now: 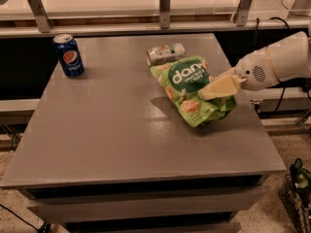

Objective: Move green rice chip bag near 7up can

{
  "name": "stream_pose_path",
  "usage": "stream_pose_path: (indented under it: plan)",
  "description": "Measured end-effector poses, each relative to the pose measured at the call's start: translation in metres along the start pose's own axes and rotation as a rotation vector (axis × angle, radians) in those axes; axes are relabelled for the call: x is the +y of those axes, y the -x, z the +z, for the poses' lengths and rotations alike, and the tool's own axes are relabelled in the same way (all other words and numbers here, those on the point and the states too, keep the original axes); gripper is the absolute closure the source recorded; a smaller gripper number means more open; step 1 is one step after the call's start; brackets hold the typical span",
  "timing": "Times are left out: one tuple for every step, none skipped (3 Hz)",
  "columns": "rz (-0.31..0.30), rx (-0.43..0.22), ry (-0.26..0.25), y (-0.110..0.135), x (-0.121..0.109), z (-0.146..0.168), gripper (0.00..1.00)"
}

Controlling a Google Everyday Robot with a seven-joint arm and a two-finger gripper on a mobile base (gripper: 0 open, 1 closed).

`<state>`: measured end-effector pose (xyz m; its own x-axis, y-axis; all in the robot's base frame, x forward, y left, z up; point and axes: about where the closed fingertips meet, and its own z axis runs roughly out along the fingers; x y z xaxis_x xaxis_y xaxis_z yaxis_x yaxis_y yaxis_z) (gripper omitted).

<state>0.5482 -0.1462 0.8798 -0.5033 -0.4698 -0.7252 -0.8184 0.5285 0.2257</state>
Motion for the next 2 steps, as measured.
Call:
stream_pose_path:
  plan:
    - [-0.015,-0.003,-0.011,0.0001,-0.0009,0.0018,0.09]
    - [-0.015,-0.013,-0.024,-0.0014,-0.0034,0.003,0.0]
